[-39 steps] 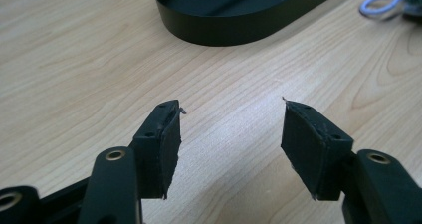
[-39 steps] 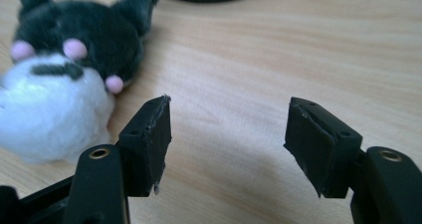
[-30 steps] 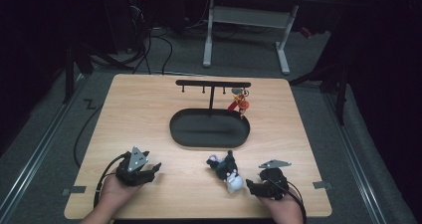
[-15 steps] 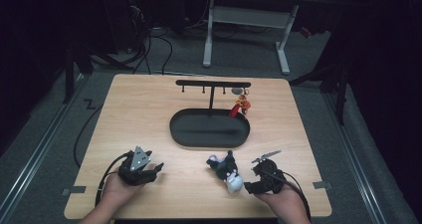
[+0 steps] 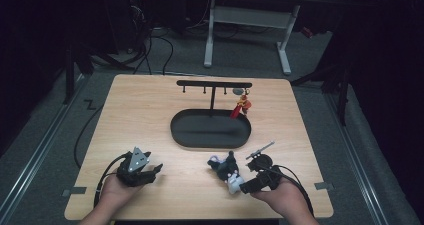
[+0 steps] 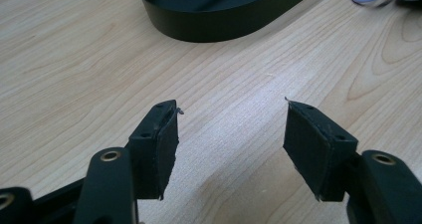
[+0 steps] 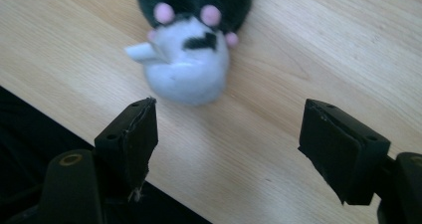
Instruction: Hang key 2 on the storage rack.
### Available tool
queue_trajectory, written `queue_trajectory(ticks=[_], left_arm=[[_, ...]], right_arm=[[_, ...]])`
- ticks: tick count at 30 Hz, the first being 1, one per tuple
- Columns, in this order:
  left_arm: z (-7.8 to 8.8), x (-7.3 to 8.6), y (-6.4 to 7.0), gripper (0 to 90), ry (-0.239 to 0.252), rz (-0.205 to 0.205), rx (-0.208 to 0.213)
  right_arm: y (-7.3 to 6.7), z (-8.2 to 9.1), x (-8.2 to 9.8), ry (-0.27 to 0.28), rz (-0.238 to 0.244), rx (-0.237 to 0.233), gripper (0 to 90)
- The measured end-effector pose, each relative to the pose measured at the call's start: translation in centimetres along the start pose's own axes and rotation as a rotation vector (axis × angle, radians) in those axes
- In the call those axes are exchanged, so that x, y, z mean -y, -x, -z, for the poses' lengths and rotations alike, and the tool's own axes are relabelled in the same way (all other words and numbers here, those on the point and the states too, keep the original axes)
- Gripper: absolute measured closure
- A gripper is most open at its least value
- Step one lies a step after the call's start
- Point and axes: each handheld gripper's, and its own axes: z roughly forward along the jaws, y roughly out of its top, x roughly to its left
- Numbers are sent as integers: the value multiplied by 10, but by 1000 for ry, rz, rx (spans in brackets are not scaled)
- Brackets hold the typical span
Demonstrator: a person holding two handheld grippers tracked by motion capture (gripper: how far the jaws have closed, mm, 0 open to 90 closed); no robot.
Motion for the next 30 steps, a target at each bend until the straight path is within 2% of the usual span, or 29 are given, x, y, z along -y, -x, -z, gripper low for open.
queue_trajectory(ticks=[2,5,8,16,19,21,24,26,27,28,30], left_arm=[[0,0,0,385,0,1,1],[1,0,0,385,-1,0,2],[1,1,0,384,-3,-1,5],[0,1,1,384,-14,-5,18],[-1,1,2,385,-13,-10,20],[-1,1,1,385,-15,-9,22],[-1,1,1,385,-12,-6,21],[0,1,1,385,-10,-5,20],[0,1,0,385,-7,-4,19],[1,1,1,385,1,-3,20],[2,1,1,385,7,-6,20]], right_arm=[[-8,0,-7,-13,4,-13,208],[-12,-3,-11,-20,19,-14,202],[-17,-15,-19,-31,35,-30,198],[-19,-39,-29,-70,29,-40,215],[-17,-47,-34,-74,23,-34,250],[-14,-53,-36,-78,20,-41,336],[-14,-55,-37,-76,25,-39,379],[-13,-57,-39,-70,49,-35,402],[-15,-56,-39,-79,26,-36,416],[-14,-57,-40,-77,56,-36,442],[-16,-57,-40,-79,45,-33,459]])
